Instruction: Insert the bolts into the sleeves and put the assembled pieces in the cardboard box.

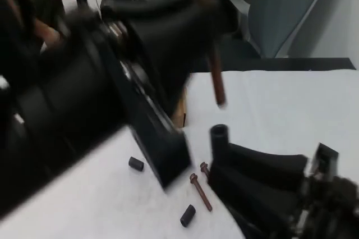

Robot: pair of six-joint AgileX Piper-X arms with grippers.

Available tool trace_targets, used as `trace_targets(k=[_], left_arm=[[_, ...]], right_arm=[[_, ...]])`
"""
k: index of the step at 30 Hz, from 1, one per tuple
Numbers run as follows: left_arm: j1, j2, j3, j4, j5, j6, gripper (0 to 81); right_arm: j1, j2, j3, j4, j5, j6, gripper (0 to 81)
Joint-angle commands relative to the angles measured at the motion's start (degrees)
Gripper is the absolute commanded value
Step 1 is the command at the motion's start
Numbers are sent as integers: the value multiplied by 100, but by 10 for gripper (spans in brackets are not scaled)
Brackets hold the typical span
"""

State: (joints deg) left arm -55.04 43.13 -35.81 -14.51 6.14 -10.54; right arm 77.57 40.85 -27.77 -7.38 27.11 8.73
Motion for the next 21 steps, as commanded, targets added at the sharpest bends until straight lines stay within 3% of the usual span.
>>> trace_targets(k=[1, 8, 16, 21], left_arm=[[-296, 44, -28, -84, -366, 367, 18], [-258, 47, -28, -84, -521, 748, 18], [-19, 21, -28, 962, -430, 1054, 18], [-19, 21, 133, 1062, -455, 1101, 18]], right_arm=[[21, 319, -19, -457, 52, -297, 6], [21, 540, -19, -562, 745, -272, 6], [21, 541, -2, 90, 1026, -318, 6], [66, 541, 364, -342, 1023, -306, 6]])
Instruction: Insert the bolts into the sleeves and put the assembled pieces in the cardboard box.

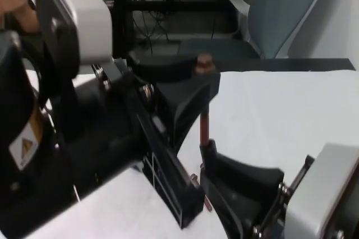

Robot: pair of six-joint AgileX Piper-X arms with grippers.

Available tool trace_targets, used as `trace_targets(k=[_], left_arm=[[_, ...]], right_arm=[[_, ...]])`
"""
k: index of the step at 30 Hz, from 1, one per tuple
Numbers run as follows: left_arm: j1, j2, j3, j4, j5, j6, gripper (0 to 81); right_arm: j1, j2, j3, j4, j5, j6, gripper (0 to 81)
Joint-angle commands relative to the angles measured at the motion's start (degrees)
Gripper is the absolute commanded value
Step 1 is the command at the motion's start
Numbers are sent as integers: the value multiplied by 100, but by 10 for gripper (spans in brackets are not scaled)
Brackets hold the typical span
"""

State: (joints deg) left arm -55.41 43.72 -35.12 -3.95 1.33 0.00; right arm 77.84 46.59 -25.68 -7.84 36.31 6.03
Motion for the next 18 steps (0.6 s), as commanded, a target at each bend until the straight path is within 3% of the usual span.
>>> trace_targets(k=[1, 18], left_arm=[[18, -39, 127, 6, 28, 71, 18], [18, -39, 427, -882, 1, -302, 18]], right_arm=[[59, -32, 235, -427, 108, -54, 6], [86, -18, 560, -1119, 72, -51, 6]])
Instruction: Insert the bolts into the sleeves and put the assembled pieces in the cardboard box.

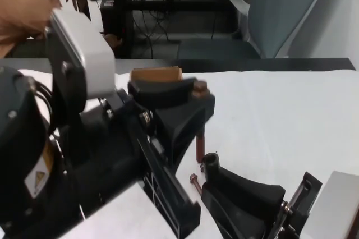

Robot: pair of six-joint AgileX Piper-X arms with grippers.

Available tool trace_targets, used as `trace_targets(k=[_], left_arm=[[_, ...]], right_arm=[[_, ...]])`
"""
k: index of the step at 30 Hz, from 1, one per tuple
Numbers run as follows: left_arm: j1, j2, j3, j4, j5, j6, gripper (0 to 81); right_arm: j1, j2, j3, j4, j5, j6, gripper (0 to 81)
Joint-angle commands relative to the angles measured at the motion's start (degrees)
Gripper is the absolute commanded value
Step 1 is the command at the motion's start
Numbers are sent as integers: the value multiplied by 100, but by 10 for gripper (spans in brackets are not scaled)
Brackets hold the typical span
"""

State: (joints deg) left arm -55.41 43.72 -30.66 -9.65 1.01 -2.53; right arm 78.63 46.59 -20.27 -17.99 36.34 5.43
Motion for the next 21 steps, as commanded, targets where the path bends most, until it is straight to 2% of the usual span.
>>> trace_targets(k=[1, 21], left_arm=[[18, -39, -19, -309, 33, -49, 18], [7, -39, 53, -303, 61, -517, 18]], right_arm=[[7, -18, 20, -104, 69, 9, 6], [7, -18, 17, -414, 19, -30, 6]])
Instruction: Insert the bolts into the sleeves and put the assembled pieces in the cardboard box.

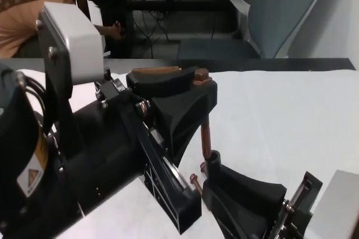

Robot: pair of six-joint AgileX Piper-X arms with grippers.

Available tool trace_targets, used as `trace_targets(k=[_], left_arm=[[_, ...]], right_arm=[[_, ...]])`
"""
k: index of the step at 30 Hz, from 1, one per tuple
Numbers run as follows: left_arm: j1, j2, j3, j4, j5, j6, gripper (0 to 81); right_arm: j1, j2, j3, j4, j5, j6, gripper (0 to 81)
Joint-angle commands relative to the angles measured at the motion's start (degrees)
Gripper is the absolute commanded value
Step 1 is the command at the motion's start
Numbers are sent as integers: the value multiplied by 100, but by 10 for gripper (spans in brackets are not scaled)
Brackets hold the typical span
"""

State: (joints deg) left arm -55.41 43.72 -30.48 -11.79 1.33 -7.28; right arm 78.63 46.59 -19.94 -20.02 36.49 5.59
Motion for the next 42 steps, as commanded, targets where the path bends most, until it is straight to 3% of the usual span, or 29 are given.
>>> trace_targets(k=[1, 13, 28, 31, 32, 34, 36, 38, 42], left_arm=[[7, -39, 60, -89, 29, -42, 18], [7, -39, 172, -137, 29, -284, 18], [-13, -39, 172, 189, 202, -435, 18], [-13, -39, 172, 580, 616, -435, 0], [-13, -39, 172, 737, 808, -435, 48], [-13, -39, 172, 919, 1010, -435, 216], [-13, -39, 172, 965, 1072, -435, 424], [-13, -39, 172, 942, 1047, -435, 692], [49, -95, 138, 895, 638, -435, 700]], right_arm=[[7, -18, -16, -211, 4, -70, 6], [7, -18, -16, -304, -303, -30, 6], [-45, 157, -16, -980, -123, -417, 6], [-184, 157, -30, -1124, -78, -559, 6], [-240, 157, -54, -1121, -83, -559, 6], [-332, 157, -52, -1121, -140, -559, 6], [-384, 157, -52, -1105, -249, -559, 6], [-436, 157, -52, -1075, -253, -559, 6], [-524, 157, -52, -680, 57, -442, 6]])
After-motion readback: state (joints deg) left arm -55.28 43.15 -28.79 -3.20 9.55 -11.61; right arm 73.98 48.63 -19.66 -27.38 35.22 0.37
